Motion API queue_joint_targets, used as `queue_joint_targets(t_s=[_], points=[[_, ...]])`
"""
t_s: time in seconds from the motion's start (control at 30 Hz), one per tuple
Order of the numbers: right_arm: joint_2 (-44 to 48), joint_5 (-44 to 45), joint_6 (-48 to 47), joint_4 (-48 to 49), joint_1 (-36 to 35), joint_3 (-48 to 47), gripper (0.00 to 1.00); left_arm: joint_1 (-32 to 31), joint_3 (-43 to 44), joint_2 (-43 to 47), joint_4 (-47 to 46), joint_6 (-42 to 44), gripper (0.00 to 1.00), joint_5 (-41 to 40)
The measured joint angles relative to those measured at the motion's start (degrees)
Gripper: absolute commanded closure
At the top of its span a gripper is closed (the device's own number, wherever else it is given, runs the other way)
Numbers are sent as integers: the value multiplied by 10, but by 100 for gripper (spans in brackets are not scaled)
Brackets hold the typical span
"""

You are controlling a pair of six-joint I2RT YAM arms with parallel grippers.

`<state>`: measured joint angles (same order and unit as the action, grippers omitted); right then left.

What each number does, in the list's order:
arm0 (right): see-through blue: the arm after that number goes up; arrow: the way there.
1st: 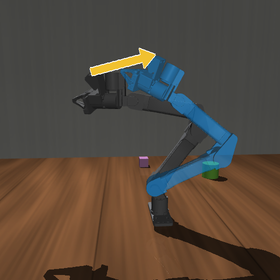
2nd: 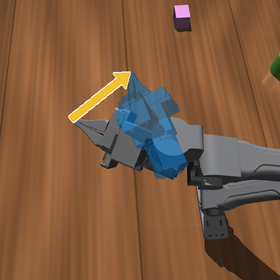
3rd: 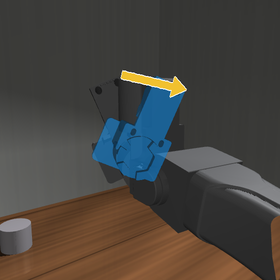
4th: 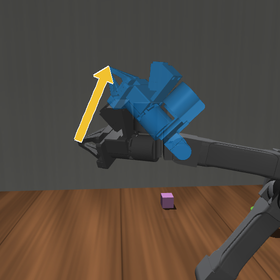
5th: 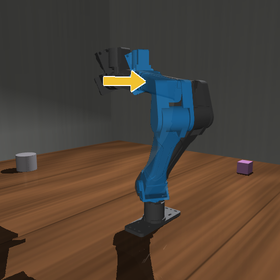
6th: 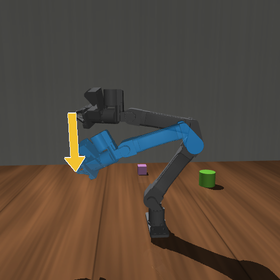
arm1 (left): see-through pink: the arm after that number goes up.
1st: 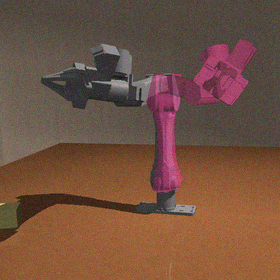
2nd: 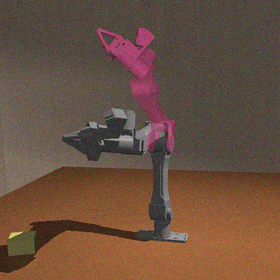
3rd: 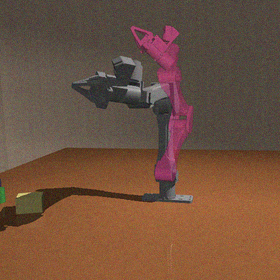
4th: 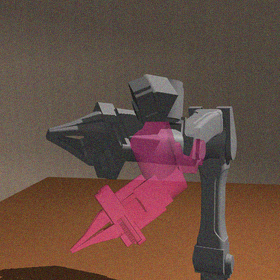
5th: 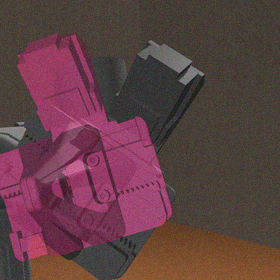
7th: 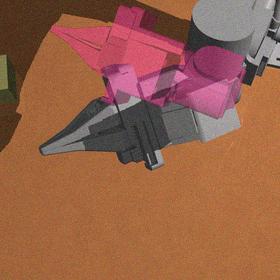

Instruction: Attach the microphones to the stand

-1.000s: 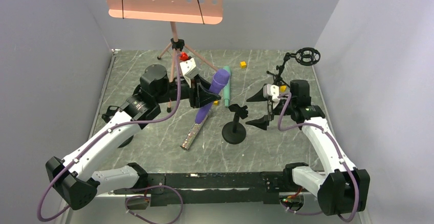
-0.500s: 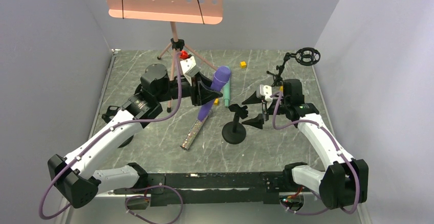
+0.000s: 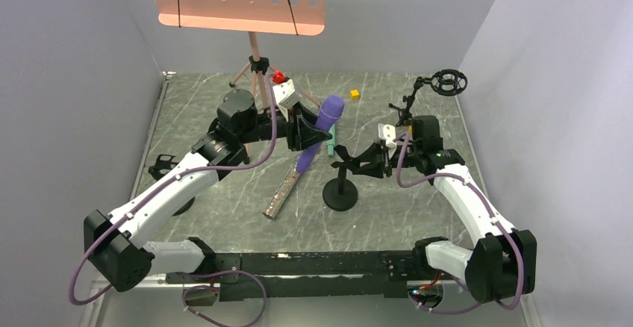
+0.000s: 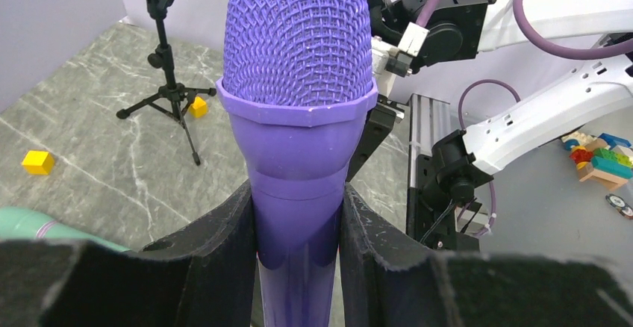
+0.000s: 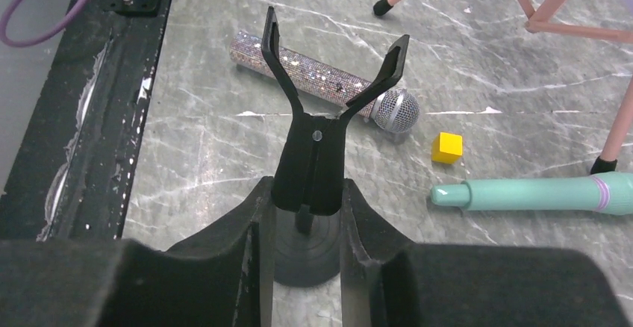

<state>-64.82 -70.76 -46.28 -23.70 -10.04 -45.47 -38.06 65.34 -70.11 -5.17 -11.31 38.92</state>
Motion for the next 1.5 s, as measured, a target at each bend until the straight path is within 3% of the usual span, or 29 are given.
queue_joint_targets(t_s=[0.73, 1.27, 1.43, 1.5], points=[[-4, -2, -28, -30, 0, -9, 82, -40, 3, -158, -141, -32, 94, 44], [-13, -14, -28, -38, 1, -12, 82, -60, -50, -163, -200, 22, 94, 48], [-15, -17, -26, -37, 3, -12, 78, -63, -58, -163, -216, 42, 94, 48], [-15, -17, -26, -37, 3, -12, 66, -64, -59, -163, -216, 47, 93, 48]])
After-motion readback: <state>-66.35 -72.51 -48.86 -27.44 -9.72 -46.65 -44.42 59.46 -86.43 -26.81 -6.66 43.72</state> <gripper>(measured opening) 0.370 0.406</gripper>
